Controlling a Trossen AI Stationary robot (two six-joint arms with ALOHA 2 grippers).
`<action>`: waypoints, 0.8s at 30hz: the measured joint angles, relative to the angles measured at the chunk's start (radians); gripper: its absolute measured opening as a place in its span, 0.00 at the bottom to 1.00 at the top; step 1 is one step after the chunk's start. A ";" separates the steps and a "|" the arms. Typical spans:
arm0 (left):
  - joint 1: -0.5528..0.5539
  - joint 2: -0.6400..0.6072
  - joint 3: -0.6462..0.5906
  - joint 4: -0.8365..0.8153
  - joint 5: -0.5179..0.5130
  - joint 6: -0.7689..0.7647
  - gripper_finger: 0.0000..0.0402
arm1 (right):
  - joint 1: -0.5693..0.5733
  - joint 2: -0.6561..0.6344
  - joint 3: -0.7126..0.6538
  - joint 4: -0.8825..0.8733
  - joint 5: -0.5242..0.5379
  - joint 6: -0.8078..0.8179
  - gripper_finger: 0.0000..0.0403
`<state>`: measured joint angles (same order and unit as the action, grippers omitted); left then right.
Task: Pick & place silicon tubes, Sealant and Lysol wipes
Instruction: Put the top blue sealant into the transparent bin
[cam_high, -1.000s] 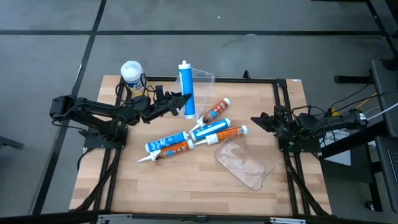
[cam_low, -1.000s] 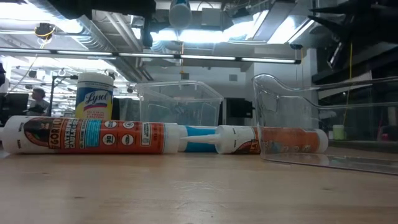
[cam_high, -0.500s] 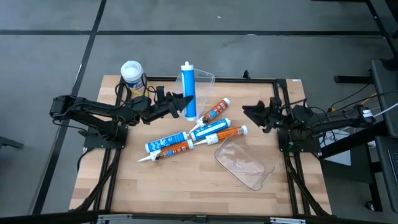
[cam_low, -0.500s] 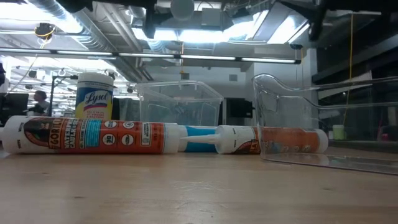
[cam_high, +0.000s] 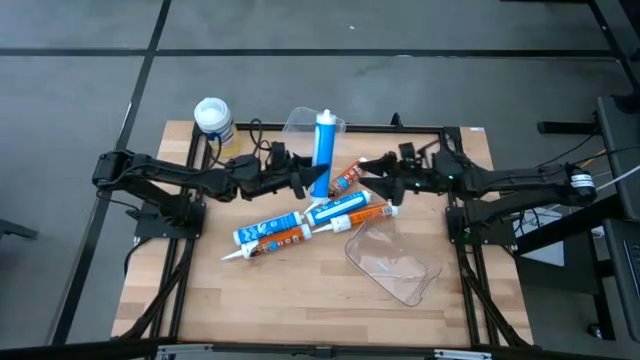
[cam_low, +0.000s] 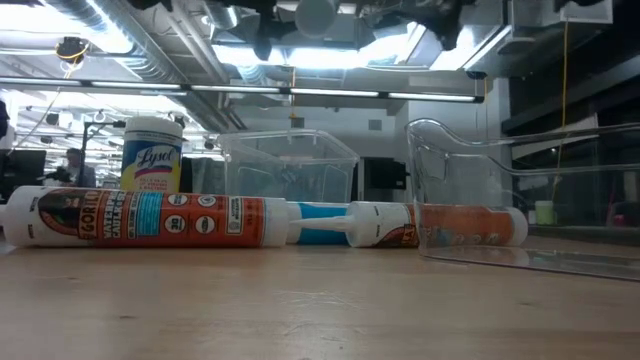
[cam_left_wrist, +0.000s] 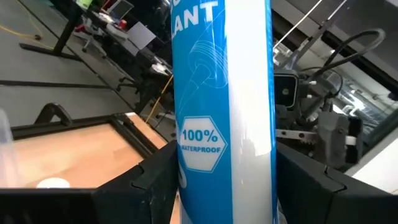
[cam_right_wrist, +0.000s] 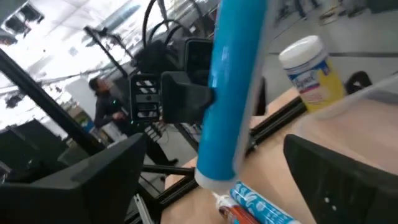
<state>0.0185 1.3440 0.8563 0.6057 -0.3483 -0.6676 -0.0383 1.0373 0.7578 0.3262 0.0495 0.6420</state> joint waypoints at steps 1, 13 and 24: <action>0.000 0.008 0.006 0.001 0.011 0.000 0.53 | -0.005 0.020 0.021 -0.006 -0.018 -0.014 0.97; -0.025 0.064 0.051 0.003 0.061 0.000 0.54 | -0.050 0.165 0.160 -0.017 -0.045 -0.176 0.98; -0.032 0.064 0.052 -0.005 0.107 0.008 0.54 | -0.123 0.252 0.209 0.043 -0.109 -0.111 0.98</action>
<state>-0.0133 1.4082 0.9081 0.6010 -0.2409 -0.6601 -0.1613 1.2895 0.9667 0.3693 -0.0592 0.5310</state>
